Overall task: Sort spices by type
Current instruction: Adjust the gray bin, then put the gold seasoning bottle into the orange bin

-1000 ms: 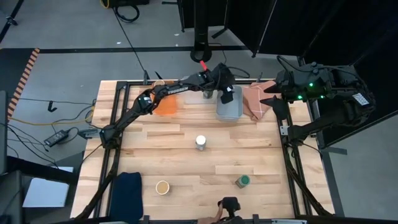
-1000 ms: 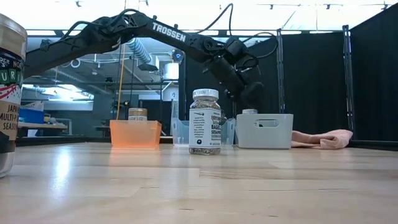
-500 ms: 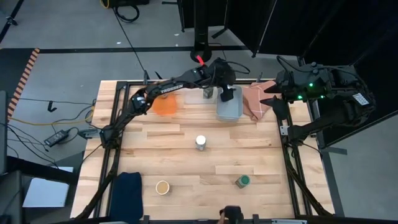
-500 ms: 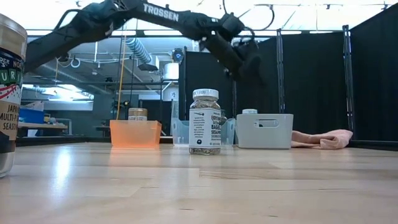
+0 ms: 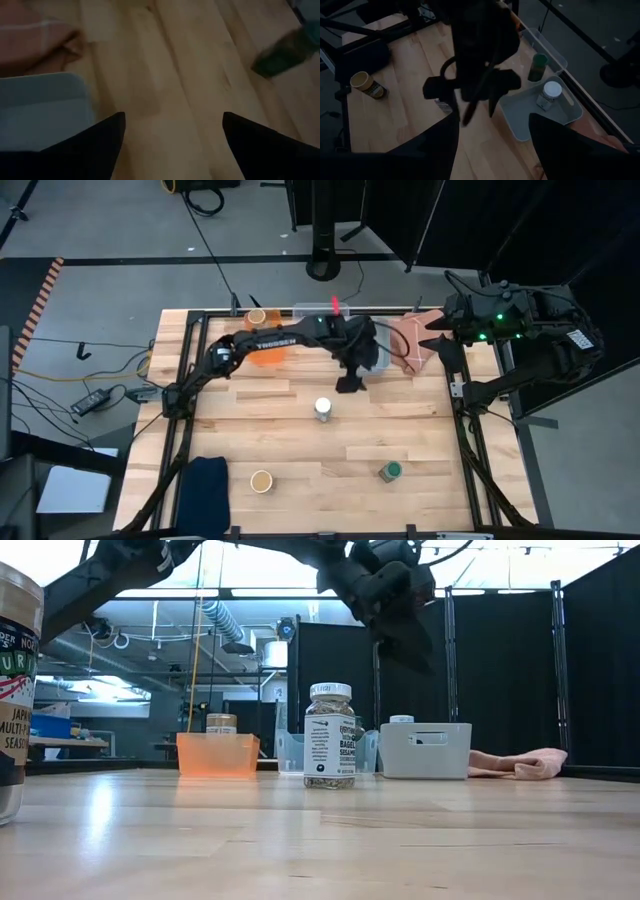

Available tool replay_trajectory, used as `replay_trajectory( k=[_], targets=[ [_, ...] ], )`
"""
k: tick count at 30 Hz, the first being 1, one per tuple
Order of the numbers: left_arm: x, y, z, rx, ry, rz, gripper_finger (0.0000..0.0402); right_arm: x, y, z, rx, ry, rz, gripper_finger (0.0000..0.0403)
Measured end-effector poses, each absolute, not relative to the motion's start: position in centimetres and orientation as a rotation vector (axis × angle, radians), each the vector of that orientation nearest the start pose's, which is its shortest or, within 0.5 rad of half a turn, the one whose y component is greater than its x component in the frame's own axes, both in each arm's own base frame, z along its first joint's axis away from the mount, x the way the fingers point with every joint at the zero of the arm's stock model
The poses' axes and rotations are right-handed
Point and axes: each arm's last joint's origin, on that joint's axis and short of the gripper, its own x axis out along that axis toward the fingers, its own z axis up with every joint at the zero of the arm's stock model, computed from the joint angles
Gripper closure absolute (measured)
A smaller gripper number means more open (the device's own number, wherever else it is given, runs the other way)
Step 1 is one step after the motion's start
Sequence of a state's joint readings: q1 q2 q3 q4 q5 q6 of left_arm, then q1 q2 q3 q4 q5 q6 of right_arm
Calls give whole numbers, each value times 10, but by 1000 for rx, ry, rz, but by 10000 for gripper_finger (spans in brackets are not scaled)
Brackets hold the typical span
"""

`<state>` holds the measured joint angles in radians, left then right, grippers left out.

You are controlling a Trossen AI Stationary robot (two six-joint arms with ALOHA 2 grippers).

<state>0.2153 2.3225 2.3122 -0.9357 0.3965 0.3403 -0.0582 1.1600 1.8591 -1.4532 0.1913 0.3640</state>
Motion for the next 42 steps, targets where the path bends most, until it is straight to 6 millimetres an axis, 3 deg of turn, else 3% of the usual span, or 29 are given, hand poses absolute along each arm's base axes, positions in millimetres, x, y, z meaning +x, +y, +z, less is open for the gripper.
replay_trajectory(
  k=[7, 16, 26, 38, 42],
  targets=[
    [496, 76, 247, 90, 921, -362, 62, 133, -13, 483, 295, 701, -372, 155],
    [496, 97, 209, 80, 950, -239, 80, 133, -13, 483, 297, 700, -373, 155],
    [502, 116, 210, 50, 843, -138, 83, 133, -13, 484, 297, 697, -374, 155],
    [510, 120, 218, 63, 726, -73, 83, 135, -13, 485, 320, 675, -378, 155],
    [511, 119, 235, 26, 704, -67, 83, 135, -13, 485, 324, 674, -380, 155]
  ],
)
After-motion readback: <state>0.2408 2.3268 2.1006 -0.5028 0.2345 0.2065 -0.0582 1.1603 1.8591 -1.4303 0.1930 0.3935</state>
